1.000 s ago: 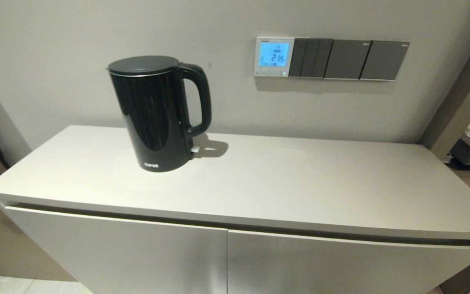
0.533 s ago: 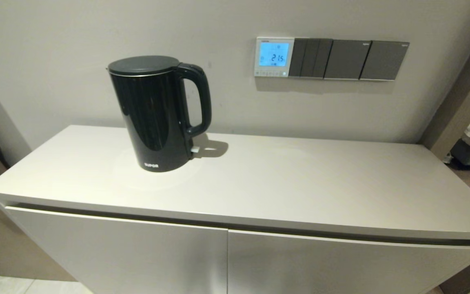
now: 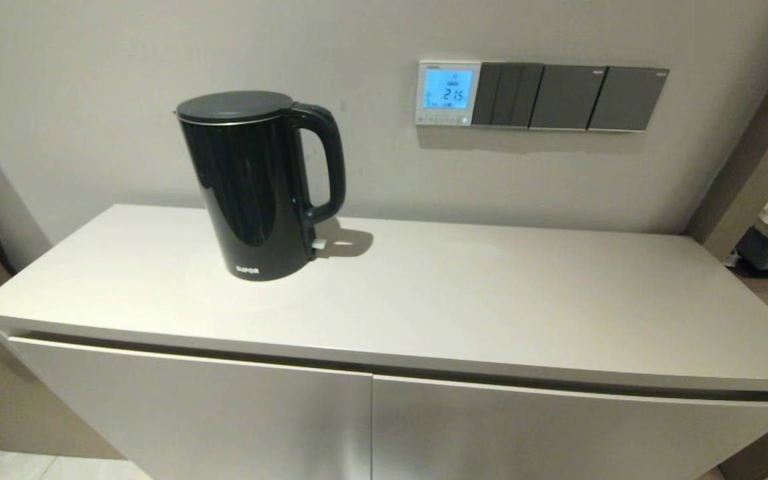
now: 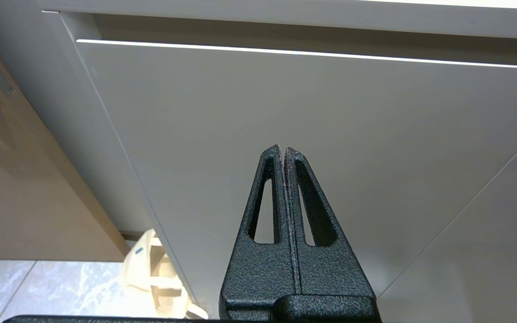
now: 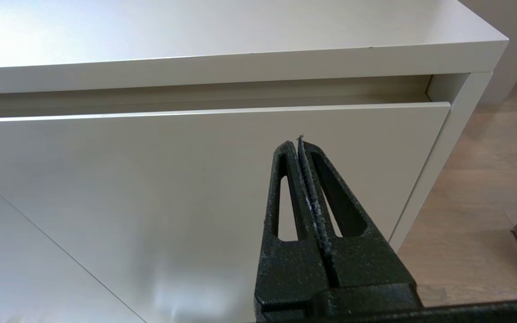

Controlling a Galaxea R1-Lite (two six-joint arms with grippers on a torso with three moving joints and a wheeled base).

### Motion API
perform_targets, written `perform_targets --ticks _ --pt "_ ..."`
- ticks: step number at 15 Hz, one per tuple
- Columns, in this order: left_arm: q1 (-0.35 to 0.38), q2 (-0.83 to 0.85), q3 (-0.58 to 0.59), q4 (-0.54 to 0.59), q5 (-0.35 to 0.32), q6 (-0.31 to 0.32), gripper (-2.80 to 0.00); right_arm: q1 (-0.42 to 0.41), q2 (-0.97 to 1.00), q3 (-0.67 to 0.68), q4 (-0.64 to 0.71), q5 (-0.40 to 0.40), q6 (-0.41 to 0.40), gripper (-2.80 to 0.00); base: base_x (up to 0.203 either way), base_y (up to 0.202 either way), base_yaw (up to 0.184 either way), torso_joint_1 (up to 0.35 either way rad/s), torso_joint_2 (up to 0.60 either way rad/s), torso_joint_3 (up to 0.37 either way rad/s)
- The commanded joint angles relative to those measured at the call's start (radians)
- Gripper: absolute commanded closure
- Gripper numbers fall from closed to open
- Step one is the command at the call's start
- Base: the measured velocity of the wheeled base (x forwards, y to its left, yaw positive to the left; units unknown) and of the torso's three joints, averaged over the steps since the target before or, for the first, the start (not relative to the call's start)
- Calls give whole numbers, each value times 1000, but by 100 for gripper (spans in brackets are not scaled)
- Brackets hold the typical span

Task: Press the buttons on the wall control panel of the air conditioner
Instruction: Turn off the central air conditioner

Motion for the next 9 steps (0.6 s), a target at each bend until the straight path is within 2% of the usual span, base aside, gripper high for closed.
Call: perform_targets --ticks 1,9 --pt "0 0 0 1 1 0 0 0 3 0 0 -1 9 0 0 0 0 0 0 0" --pt "0 0 0 1 0 0 0 1 4 0 0 -6 17 0 0 0 0 0 0 0"
